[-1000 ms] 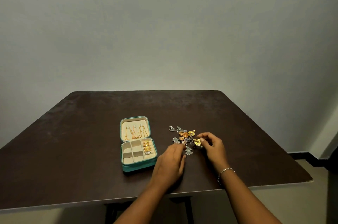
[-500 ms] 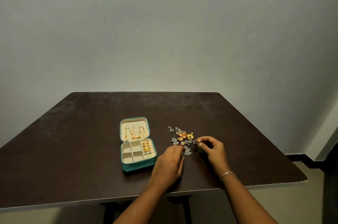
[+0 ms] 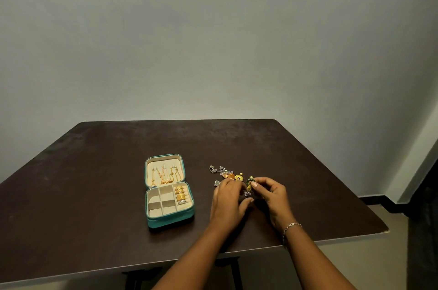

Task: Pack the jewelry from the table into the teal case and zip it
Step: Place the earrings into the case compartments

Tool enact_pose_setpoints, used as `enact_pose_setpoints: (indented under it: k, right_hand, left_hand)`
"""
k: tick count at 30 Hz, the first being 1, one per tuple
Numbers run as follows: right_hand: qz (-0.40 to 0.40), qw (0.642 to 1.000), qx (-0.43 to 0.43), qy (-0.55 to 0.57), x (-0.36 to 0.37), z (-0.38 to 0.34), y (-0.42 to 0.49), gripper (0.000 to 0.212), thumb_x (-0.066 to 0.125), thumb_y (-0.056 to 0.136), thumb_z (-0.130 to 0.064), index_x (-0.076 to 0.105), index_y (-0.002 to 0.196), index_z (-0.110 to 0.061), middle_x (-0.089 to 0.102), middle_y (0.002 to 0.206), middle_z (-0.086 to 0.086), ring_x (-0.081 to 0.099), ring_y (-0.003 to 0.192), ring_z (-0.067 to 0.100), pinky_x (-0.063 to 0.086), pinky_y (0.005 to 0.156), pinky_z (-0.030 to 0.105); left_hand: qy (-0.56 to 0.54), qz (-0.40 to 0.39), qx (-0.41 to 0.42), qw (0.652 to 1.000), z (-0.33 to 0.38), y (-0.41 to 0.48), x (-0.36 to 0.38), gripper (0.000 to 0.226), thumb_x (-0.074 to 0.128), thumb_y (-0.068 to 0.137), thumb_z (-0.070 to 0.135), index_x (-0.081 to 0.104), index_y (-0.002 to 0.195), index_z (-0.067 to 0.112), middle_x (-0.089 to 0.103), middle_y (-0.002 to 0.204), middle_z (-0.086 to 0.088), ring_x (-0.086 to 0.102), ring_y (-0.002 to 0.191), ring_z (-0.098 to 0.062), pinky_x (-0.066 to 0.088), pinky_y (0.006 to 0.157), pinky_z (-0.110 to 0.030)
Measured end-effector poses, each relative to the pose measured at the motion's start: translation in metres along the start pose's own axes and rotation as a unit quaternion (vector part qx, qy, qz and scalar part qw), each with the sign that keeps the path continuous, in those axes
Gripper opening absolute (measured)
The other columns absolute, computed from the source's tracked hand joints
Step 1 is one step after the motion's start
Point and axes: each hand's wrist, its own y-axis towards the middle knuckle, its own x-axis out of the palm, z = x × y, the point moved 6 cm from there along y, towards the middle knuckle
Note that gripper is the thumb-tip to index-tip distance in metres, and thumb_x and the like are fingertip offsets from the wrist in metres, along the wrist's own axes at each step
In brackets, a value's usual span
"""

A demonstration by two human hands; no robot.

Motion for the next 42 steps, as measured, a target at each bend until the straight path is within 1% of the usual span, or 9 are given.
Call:
enact_pose_setpoints:
  k: [9, 13, 16, 21, 25, 28, 31, 36, 42]
  right_hand:
    - [-0.008, 1.0, -0.025, -0.004, -0.002, -0.001, 0.002, 0.017, 0.057, 0.082, 0.008, 0.064, 0.088, -0.006, 0.061, 0.067, 0.005, 0.057, 0.062, 0.011, 0.049, 0.057, 0.023]
    - [-0.008, 1.0, -0.018, 0.007, -0.003, 0.002, 0.002, 0.014, 0.059, 0.08, 0.009, 0.059, 0.081, -0.006, 0.055, 0.057, 0.001, 0.052, 0.056, 0.012, 0.046, 0.053, 0.023]
    - [-0.022, 1.0, -0.021, 0.002, -0.001, -0.001, 0.001, 0.014, 0.059, 0.079, 0.009, 0.057, 0.083, -0.004, 0.056, 0.054, -0.002, 0.052, 0.054, 0.01, 0.046, 0.053, 0.02]
    - [-0.071, 0.997, -0.03, -0.017, 0.007, -0.001, -0.006, 0.015, 0.061, 0.079, 0.007, 0.064, 0.091, -0.002, 0.057, 0.074, 0.02, 0.054, 0.067, 0.024, 0.048, 0.058, 0.025]
    - [-0.092, 0.994, -0.039, -0.049, 0.015, 0.0, -0.007, 0.009, 0.063, 0.078, 0.005, 0.063, 0.085, 0.0, 0.058, 0.069, 0.017, 0.058, 0.063, 0.016, 0.049, 0.058, 0.024]
    - [-0.04, 0.997, -0.053, -0.044, 0.008, -0.005, 0.001, 0.009, 0.055, 0.086, -0.001, 0.064, 0.087, -0.004, 0.061, 0.07, 0.009, 0.057, 0.061, 0.005, 0.045, 0.054, 0.015]
    - [0.046, 0.993, -0.072, -0.087, -0.005, -0.005, 0.019, 0.022, 0.049, 0.089, 0.002, 0.064, 0.083, -0.014, 0.063, 0.08, 0.003, 0.057, 0.075, 0.009, 0.044, 0.057, 0.012]
    - [-0.029, 0.933, -0.112, -0.341, 0.007, 0.0, 0.045, 0.038, 0.05, 0.081, 0.01, 0.069, 0.093, -0.021, 0.062, 0.106, 0.0, 0.053, 0.102, 0.013, 0.042, 0.089, 0.023]
    - [-0.12, 0.846, -0.117, -0.506, 0.021, 0.008, 0.061, 0.036, 0.054, 0.083, 0.002, 0.068, 0.105, -0.022, 0.061, 0.117, -0.006, 0.044, 0.111, 0.013, 0.03, 0.087, 0.017]
  left_hand:
    - [-0.053, 0.045, -0.022, 0.997, -0.002, 0.008, 0.006, 0.013, 0.06, 0.084, 0.027, 0.059, 0.089, 0.015, 0.061, 0.091, -0.001, 0.05, 0.091, -0.017, 0.037, 0.08, -0.029]
    - [-0.127, 0.058, -0.04, 0.989, -0.009, 0.008, 0.005, 0.014, 0.057, 0.079, 0.029, 0.06, 0.08, 0.014, 0.062, 0.081, 0.002, 0.05, 0.08, -0.012, 0.034, 0.066, -0.013]
    - [-0.193, 0.069, -0.06, 0.977, -0.013, 0.007, 0.003, 0.016, 0.054, 0.076, 0.029, 0.06, 0.081, 0.015, 0.062, 0.08, 0.007, 0.052, 0.078, -0.006, 0.035, 0.067, -0.008]
    - [-0.325, 0.07, -0.079, 0.94, -0.015, 0.003, 0.003, 0.009, 0.058, 0.077, 0.023, 0.059, 0.082, 0.015, 0.064, 0.078, 0.005, 0.061, 0.078, -0.008, 0.048, 0.072, -0.026]
    - [-0.383, 0.084, -0.101, 0.915, -0.017, 0.002, 0.0, 0.007, 0.06, 0.073, 0.02, 0.061, 0.08, 0.016, 0.065, 0.08, 0.005, 0.061, 0.077, -0.009, 0.049, 0.072, -0.024]
    - [-0.423, 0.132, -0.13, 0.887, -0.028, 0.002, -0.002, 0.003, 0.061, 0.075, 0.015, 0.06, 0.078, 0.015, 0.067, 0.079, 0.0, 0.061, 0.077, -0.009, 0.048, 0.072, -0.02]
    - [-0.446, 0.165, -0.161, 0.865, -0.036, 0.001, -0.003, 0.01, 0.062, 0.081, 0.003, 0.059, 0.078, 0.013, 0.065, 0.079, -0.005, 0.059, 0.073, -0.006, 0.046, 0.07, -0.019]
    - [-0.461, 0.174, -0.155, 0.857, -0.037, 0.002, -0.006, 0.013, 0.06, 0.081, -0.006, 0.062, 0.081, 0.007, 0.066, 0.08, -0.007, 0.059, 0.072, -0.005, 0.046, 0.068, -0.017]
    - [-0.458, 0.156, -0.156, 0.861, -0.037, 0.004, -0.002, 0.028, 0.058, 0.08, -0.011, 0.072, 0.087, 0.013, 0.073, 0.09, -0.001, 0.066, 0.091, -0.009, 0.048, 0.084, -0.018]
